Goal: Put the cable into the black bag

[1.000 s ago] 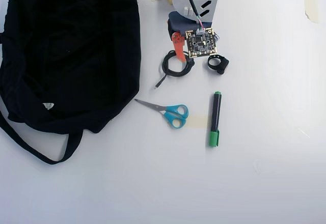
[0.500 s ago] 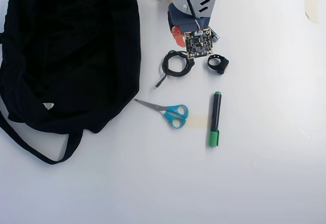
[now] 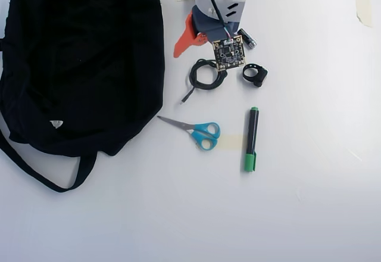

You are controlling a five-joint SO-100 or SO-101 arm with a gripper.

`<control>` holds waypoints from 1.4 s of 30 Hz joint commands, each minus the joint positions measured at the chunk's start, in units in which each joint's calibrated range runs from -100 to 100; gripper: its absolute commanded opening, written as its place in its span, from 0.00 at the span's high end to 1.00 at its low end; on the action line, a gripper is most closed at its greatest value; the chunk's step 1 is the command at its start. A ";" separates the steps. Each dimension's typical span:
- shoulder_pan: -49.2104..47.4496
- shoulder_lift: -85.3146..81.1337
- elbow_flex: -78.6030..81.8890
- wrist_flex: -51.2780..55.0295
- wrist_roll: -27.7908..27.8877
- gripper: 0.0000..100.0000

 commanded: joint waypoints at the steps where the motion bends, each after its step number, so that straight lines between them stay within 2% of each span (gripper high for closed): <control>1: -0.12 -0.70 -0.16 -0.55 0.27 0.53; 14: 1.98 6.02 -1.24 -1.07 -0.36 0.53; 26: 1.90 11.09 -1.86 -6.58 -0.52 0.52; 35: -0.12 13.24 -1.06 -11.67 -2.67 0.52; 42: -1.01 16.65 -1.59 -11.84 -2.67 0.52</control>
